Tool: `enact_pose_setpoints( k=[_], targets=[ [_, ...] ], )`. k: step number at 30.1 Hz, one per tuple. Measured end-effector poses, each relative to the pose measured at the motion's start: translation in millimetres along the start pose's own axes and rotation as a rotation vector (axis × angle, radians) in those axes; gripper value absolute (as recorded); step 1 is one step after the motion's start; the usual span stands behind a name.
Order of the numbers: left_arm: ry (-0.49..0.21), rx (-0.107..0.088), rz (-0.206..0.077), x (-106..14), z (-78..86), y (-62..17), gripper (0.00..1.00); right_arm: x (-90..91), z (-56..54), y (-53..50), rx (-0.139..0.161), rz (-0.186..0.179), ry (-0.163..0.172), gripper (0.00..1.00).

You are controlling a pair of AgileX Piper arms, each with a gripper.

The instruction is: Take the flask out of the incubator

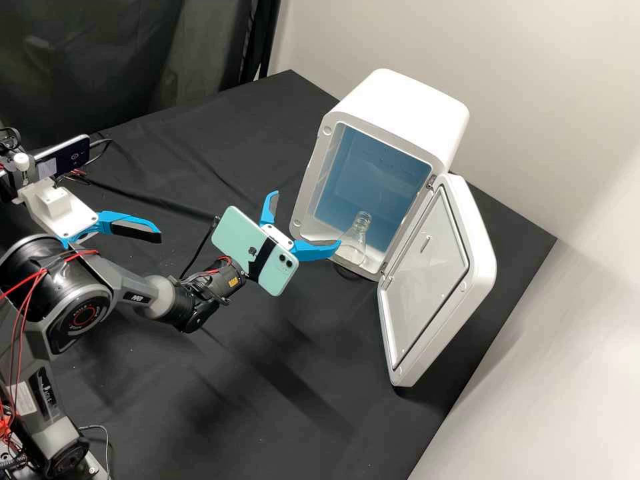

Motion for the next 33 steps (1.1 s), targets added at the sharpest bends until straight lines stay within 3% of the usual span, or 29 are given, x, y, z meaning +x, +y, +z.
enact_pose_setpoints(
  k=[16,22,26,29,33],
  targets=[
    [0.004,0.006,-0.001,0.7,-3.2,-1.5,1.00,0.0,0.0,0.0,0.000,0.000,0.000,1.00],
    [0.055,0.003,-0.026,6.1,-21.9,-19.2,1.00,0.0,0.0,0.0,0.000,0.000,0.000,1.00],
    [0.079,-0.005,-0.087,8.9,-32.0,-39.0,1.00,0.0,0.0,0.0,0.000,0.000,0.000,1.00],
    [0.101,-0.027,-0.103,8.9,-39.9,-43.9,1.00,0.0,0.0,0.0,0.000,0.000,0.000,1.00],
    [0.158,-0.064,-0.103,6.8,-57.1,-44.9,1.00,0.0,0.0,0.0,0.000,0.000,0.000,1.00]
  ],
)
